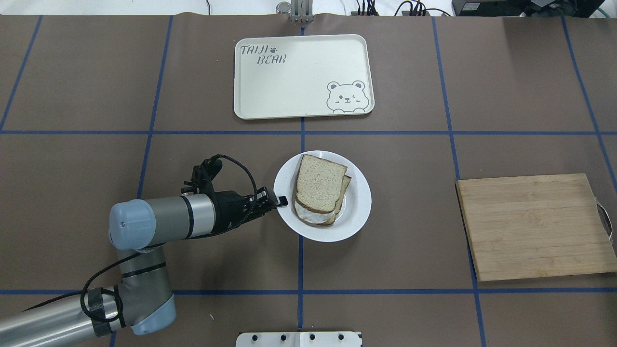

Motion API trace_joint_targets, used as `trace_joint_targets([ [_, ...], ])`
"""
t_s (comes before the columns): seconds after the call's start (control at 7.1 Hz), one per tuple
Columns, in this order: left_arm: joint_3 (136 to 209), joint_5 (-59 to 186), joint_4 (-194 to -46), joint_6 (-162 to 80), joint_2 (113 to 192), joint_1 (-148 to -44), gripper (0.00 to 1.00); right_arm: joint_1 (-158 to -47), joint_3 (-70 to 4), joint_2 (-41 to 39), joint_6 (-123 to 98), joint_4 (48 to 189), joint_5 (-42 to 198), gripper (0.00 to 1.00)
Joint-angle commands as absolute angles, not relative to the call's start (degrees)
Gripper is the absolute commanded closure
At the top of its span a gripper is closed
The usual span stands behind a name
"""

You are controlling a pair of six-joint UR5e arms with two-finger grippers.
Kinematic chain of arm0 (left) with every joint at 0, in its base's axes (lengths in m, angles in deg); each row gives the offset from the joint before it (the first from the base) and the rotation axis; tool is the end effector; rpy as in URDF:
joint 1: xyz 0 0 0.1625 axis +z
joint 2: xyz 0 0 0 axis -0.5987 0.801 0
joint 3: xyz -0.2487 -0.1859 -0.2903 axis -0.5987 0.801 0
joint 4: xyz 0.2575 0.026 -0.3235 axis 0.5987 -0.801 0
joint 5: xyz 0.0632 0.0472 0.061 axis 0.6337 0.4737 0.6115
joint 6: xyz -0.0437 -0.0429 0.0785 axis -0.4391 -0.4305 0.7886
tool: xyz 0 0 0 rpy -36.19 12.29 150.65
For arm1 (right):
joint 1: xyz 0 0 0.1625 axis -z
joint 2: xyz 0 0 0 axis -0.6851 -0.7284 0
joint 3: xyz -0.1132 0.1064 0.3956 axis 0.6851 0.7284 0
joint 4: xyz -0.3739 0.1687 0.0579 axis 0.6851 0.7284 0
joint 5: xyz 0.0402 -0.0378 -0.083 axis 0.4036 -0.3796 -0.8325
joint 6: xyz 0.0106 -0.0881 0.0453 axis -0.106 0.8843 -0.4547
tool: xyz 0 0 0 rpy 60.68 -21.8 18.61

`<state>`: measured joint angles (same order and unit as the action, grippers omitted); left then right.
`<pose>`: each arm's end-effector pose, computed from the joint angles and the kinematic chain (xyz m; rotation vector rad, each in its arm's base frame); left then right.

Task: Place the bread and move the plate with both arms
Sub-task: 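Slide the plate farther from the robot onto the bear tray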

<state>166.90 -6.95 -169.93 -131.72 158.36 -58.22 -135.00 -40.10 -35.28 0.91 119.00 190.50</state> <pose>0.5426 -0.3523 0.2956 0.0608 1.7205 -0.4453 0.0747 -0.3975 0.6530 0.1485 -0.7913 0.0114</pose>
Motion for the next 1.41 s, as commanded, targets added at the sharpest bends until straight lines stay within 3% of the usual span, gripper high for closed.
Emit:
trace_joint_targets([
  [0.0,167.8,0.2,-172.2,-133.5,159.6,-58.5,1.00,-135.0,-40.0,-35.2,0.9,119.0,190.5,0.00],
  [0.28,164.5,7.9,-171.2,-141.3,163.5,-60.8,1.00,-135.0,-39.7,-34.7,0.8,119.0,190.6,0.00],
  [0.99,131.0,8.2,-165.6,-146.5,184.1,-72.2,1.00,-135.0,-39.2,-34.4,0.8,119.0,190.3,0.00],
  [1.27,127.9,8.6,-164.3,-145.7,185.4,-71.8,1.00,-135.0,-39.2,-34.5,0.8,119.0,189.4,0.00],
])
